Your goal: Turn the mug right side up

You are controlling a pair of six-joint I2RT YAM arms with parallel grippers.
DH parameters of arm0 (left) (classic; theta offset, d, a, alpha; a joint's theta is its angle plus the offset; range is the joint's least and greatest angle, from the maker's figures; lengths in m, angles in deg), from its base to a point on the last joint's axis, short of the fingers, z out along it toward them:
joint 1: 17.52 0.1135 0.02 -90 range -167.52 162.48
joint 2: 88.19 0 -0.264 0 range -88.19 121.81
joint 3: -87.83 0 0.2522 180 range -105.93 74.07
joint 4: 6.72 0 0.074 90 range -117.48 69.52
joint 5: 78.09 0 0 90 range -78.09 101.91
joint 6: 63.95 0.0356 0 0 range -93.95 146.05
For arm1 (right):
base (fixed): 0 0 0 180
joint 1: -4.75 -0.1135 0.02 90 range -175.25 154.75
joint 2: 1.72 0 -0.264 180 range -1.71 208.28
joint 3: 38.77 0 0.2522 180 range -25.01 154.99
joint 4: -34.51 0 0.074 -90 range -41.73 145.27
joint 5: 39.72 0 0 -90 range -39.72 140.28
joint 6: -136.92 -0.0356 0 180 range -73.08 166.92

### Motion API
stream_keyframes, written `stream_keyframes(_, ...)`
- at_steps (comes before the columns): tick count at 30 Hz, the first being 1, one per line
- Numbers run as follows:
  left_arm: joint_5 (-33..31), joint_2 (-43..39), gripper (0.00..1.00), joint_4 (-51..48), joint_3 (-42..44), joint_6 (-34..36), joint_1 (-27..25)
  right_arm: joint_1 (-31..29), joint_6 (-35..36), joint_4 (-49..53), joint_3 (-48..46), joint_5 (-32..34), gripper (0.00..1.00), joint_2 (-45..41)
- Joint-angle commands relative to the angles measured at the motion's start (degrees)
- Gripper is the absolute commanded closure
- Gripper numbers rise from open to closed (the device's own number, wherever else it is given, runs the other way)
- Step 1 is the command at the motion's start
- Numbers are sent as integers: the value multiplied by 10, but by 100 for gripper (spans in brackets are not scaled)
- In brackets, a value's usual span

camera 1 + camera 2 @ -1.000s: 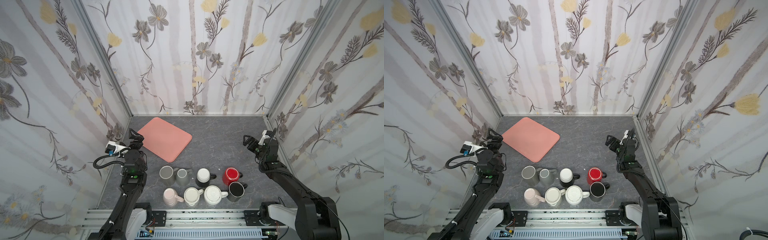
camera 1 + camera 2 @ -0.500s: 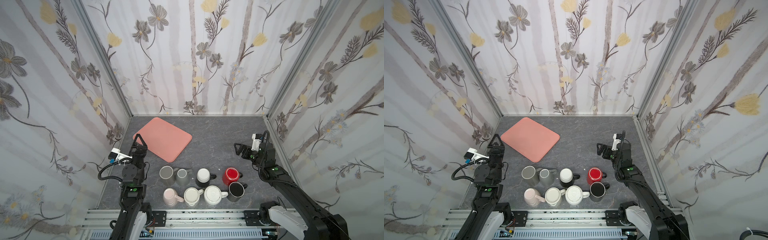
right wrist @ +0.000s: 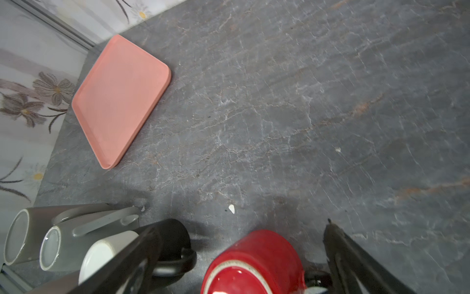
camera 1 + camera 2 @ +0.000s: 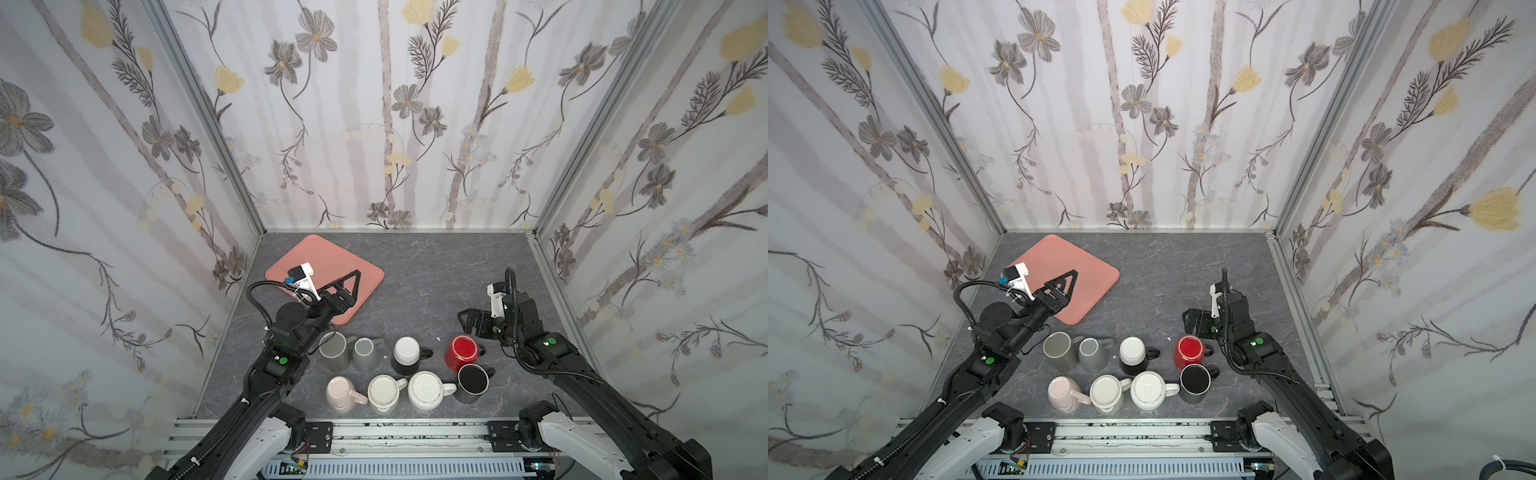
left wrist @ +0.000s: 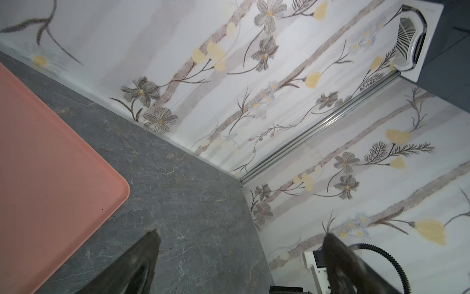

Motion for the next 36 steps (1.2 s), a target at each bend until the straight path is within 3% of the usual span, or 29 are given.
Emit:
stream_keyframes(1,-13,4,0,-32,2,35,-25,-8,-59,91,0,29,0,-26)
stream_keyframes(10,-25,13,0,-24,19,40,-29,-31,-124,180,23,11,4,-9)
stream_keyframes(25,-41,18,0,-45,14,55,-29,-71,-145,232,59,-27,12,58)
stream_keyframes(36,-48,15,0,-52,13,62,-29,-115,-188,169,72,-73,14,119)
